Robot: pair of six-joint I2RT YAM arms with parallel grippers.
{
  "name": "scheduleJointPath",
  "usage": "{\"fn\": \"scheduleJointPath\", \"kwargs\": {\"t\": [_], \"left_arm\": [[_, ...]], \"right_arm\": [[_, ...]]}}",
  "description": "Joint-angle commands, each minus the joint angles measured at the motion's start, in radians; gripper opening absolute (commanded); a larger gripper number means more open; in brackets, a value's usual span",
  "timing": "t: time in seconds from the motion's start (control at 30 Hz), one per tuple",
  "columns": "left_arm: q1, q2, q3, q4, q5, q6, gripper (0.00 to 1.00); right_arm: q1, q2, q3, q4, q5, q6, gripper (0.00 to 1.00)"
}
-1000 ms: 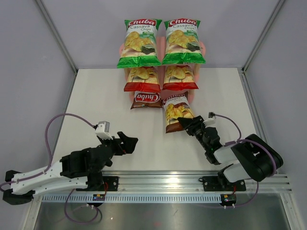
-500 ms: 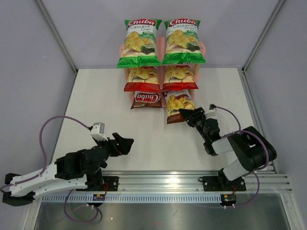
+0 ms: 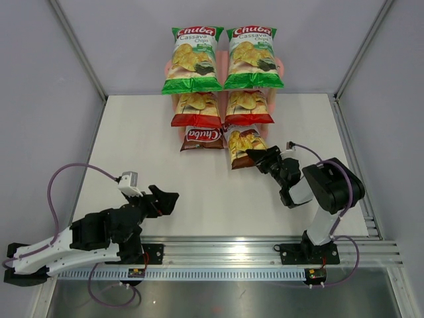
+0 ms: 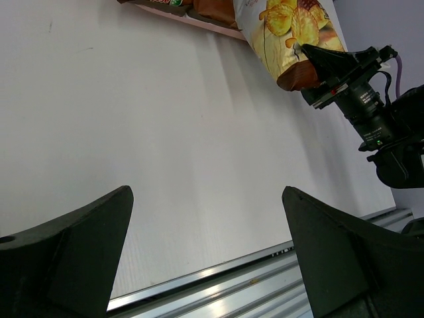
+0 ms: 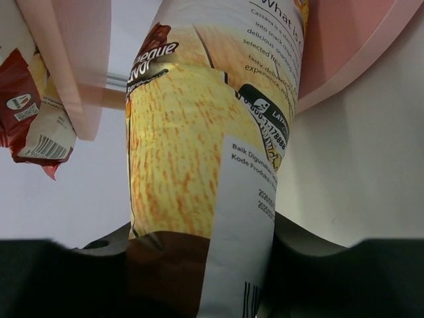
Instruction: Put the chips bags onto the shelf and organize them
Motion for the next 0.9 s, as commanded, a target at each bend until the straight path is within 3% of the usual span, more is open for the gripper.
{"fn": "scheduleJointPath", "kwargs": {"t": [0.0,0.13,0.5,0.87], "left_arm": [[0.003,-0.013,0.037,-0.013,-0.034,-0.012,0.99],[0.003,-0.013,0.043,-0.015,-0.026,-0.006,0.99],[0.003,0.010,0.084,-0.039,-0.037,0.021,0.99],[0.003,-0.005,0.106,-0.082,-0.049,0.023,0.99]], "right_arm": [[-0.008,0.051,0.028,0.227,0.016,-0.006,0.27],[-0.008,0.079,0.035,0.227,0.127,-0.016,0.30],[0.012,0.212,0.137,0.229,0.243,0.043,0.33],[0.044,0.340,0.261,0.215,0.284,0.107,0.39]]}}
